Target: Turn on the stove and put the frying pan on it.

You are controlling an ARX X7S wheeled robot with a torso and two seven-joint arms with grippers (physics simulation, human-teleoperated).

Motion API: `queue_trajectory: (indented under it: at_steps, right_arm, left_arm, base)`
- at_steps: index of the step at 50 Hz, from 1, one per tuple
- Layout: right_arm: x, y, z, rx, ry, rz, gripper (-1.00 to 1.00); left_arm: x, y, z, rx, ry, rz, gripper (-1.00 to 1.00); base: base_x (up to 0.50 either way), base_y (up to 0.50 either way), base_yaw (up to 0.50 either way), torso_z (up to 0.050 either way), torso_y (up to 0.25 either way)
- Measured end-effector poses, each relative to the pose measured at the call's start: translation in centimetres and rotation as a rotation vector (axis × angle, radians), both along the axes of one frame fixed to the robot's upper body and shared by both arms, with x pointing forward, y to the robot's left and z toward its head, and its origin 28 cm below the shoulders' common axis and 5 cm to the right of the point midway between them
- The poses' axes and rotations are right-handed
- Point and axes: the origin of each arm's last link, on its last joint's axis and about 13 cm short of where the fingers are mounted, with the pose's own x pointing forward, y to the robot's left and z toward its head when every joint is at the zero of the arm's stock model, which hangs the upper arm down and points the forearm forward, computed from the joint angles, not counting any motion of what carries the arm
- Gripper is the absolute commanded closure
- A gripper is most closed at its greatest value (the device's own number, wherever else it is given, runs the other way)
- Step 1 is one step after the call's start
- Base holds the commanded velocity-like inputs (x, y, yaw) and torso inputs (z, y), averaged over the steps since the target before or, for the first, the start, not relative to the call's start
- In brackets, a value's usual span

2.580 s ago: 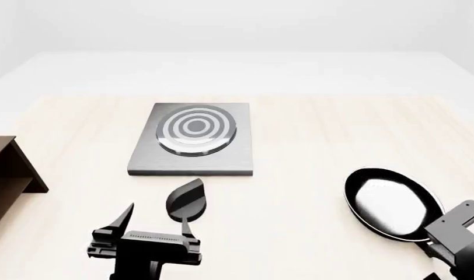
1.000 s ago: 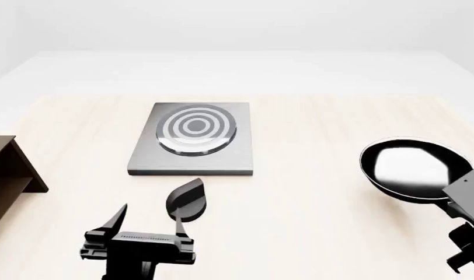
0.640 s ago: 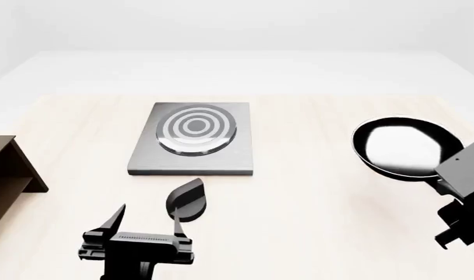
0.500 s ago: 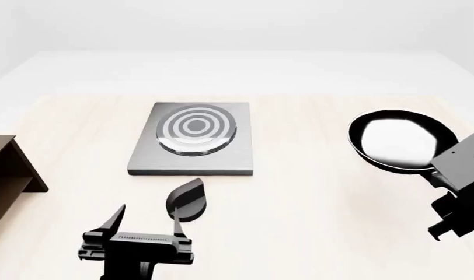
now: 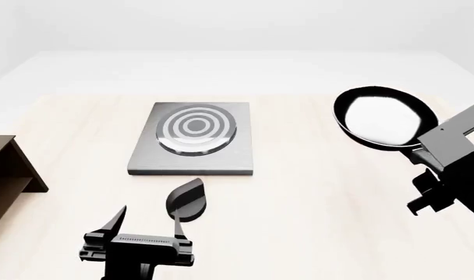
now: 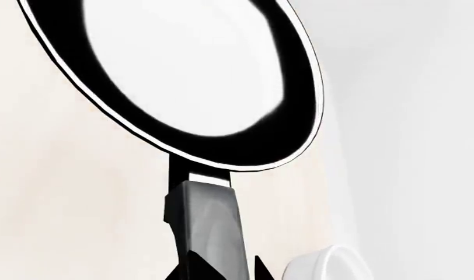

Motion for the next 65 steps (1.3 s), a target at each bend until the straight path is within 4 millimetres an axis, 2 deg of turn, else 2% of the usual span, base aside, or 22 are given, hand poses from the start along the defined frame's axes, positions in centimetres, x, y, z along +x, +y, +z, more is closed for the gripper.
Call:
queue_trajectory:
  at_steps: [30, 65]
  right_arm:
    - [3.1, 2.0, 0.9, 0.034, -0.092, 0.025, 1.00]
    - [7.5, 5.7, 2.3, 0.059, -0.148, 0.119, 1.00]
  left_arm:
    - [0.0, 0.1, -0.1, -0.010, 0.006, -0.001, -1.00]
    - [0.0, 0.4, 0.2, -0.021, -0.008, 0.010, -1.00]
  base:
    - [0.00, 0.00, 0.00, 0.000, 0.001]
    - [0.00, 0.00, 0.00, 0.001, 0.002]
